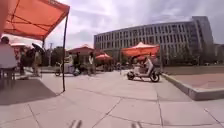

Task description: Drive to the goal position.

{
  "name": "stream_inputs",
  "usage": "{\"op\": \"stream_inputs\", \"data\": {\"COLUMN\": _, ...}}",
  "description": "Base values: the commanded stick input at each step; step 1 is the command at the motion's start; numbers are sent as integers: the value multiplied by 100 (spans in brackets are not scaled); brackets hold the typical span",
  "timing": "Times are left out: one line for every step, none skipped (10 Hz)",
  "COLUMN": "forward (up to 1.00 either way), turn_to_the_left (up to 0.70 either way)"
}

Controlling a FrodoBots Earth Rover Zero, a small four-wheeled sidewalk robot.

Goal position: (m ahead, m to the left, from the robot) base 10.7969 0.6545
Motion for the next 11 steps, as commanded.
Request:
{"op": "stream_inputs", "data": {"forward": 85, "turn_to_the_left": -1}}
{"op": "stream_inputs", "data": {"forward": 85, "turn_to_the_left": -1}}
{"op": "stream_inputs", "data": {"forward": 85, "turn_to_the_left": -1}}
{"op": "stream_inputs", "data": {"forward": 85, "turn_to_the_left": -1}}
{"op": "stream_inputs", "data": {"forward": 85, "turn_to_the_left": -1}}
{"op": "stream_inputs", "data": {"forward": 85, "turn_to_the_left": -1}}
{"op": "stream_inputs", "data": {"forward": 85, "turn_to_the_left": -1}}
{"op": "stream_inputs", "data": {"forward": 85, "turn_to_the_left": -1}}
{"op": "stream_inputs", "data": {"forward": 85, "turn_to_the_left": -1}}
{"op": "stream_inputs", "data": {"forward": 85, "turn_to_the_left": -1}}
{"op": "stream_inputs", "data": {"forward": 85, "turn_to_the_left": -1}}
